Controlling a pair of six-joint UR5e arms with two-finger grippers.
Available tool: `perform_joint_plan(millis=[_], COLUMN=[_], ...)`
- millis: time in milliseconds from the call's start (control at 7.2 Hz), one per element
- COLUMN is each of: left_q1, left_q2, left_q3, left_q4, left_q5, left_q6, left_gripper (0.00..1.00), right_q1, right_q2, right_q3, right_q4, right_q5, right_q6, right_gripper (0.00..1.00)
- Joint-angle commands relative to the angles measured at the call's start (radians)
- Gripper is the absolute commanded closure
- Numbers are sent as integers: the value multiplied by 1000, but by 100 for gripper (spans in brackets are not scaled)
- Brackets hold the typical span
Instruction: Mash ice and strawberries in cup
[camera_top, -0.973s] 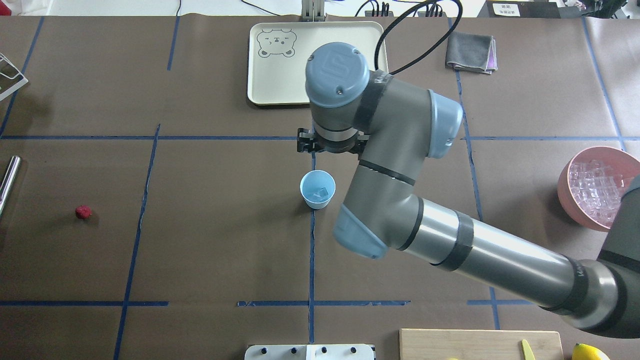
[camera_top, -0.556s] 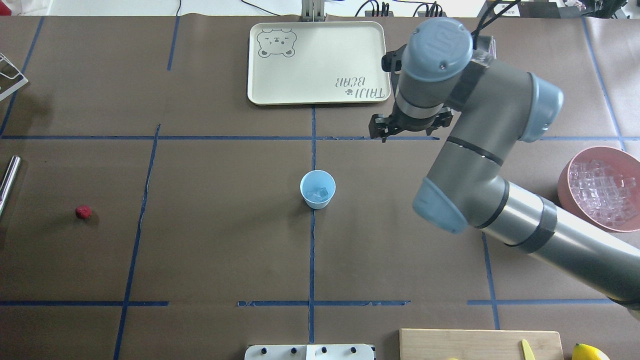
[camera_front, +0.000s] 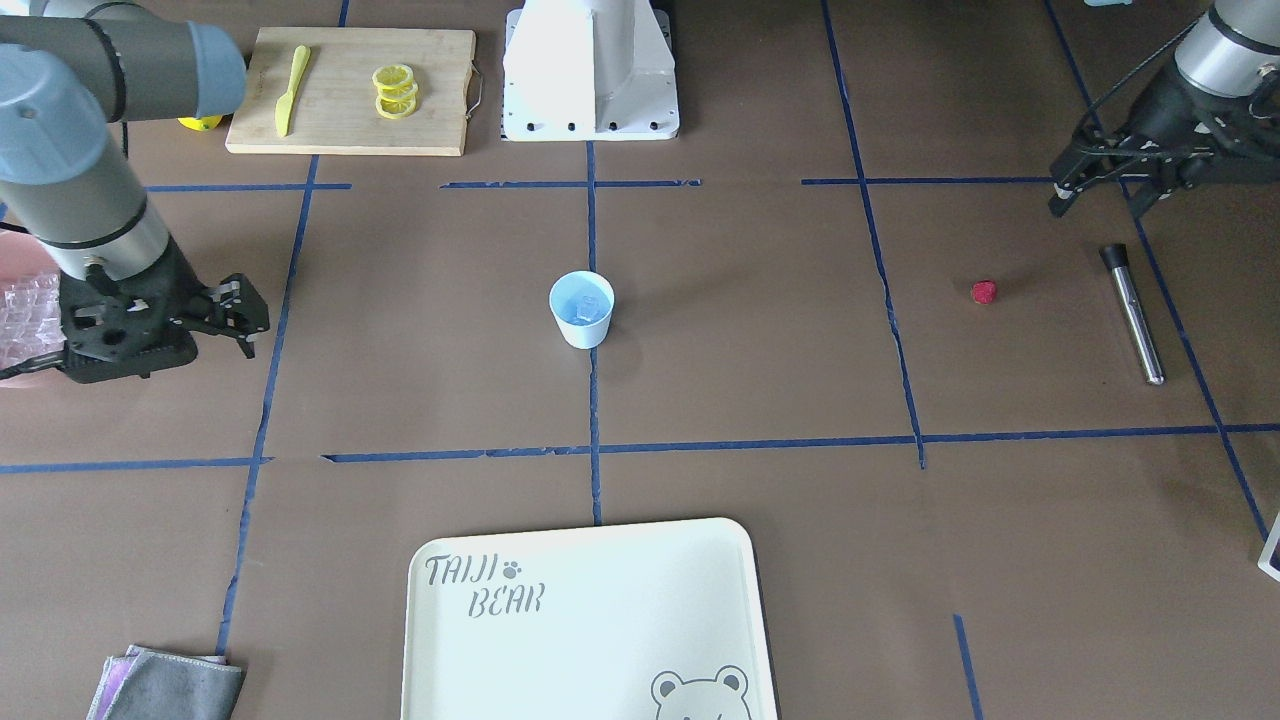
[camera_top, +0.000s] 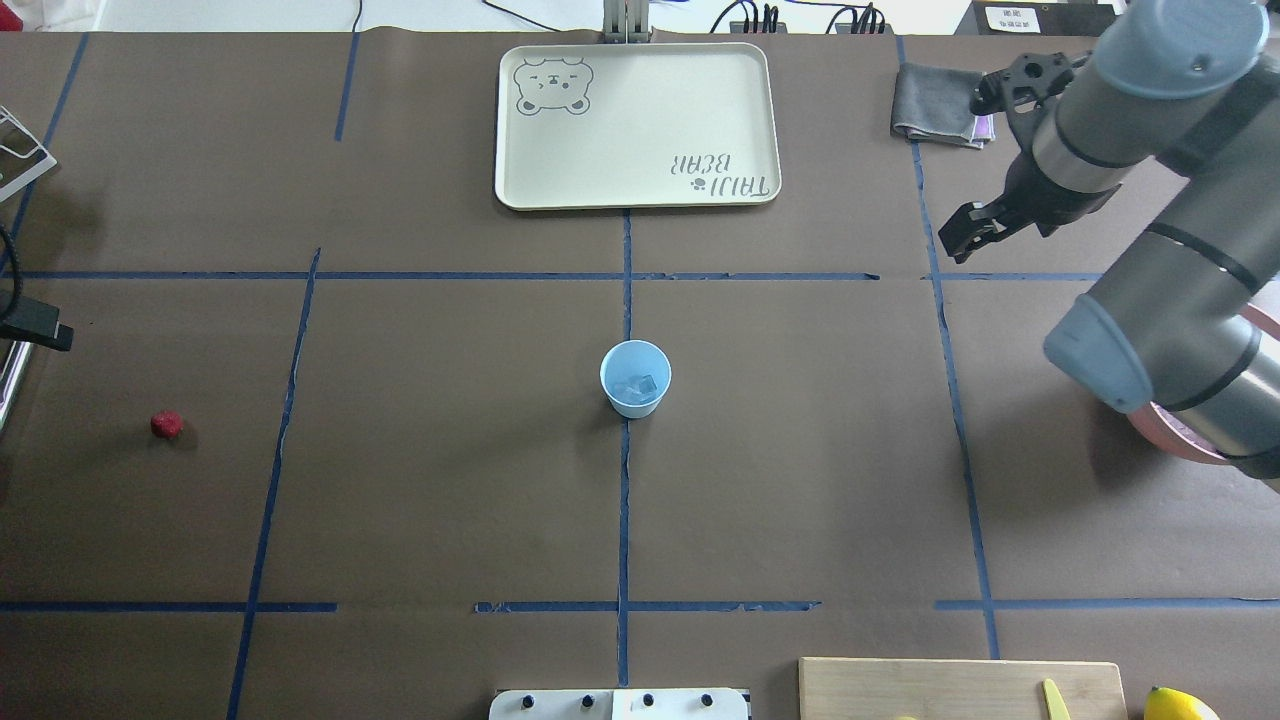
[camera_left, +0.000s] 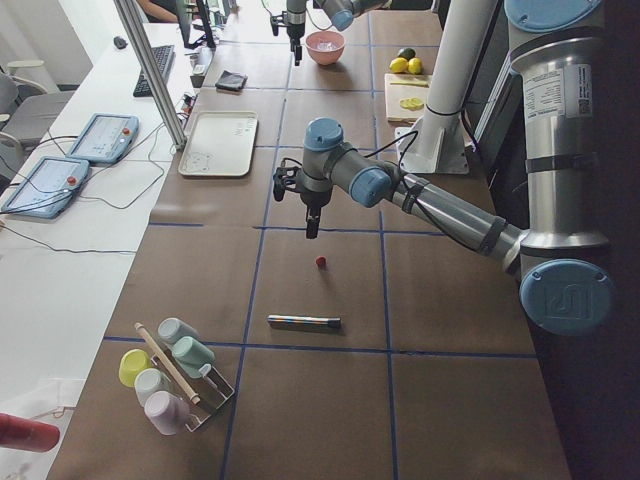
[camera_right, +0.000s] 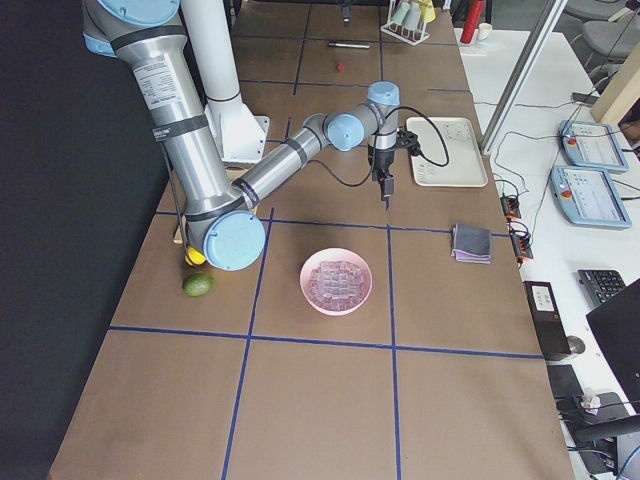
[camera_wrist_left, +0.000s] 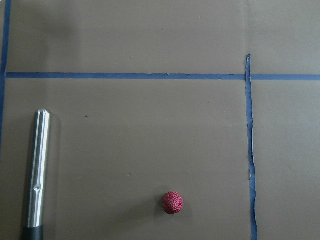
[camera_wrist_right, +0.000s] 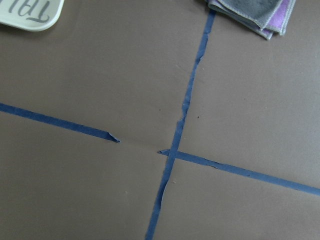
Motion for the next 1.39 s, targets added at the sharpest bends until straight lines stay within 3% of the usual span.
perform_joint_plan(millis=[0,278,556,1251], left_q1=[85,174,249,318], left_q2=[-3,0,2,-23], left_q3=[132,264,310,324], left_q4=[-203,-416,-429,-427], left_q5=[87,156,218,220], left_q6=[-100,-212,-246,-310], left_gripper=[0,0,0,1], right_q1=[185,346,410,428], right_q2=[-151,-223,-260,-288], right_q3=[5,-21,-46,-46], right_q4=[115,101,106,107], right_q5=[163,231,278,262], right_q6=[-104,-319,-382,-370], right_gripper=[0,0,0,0])
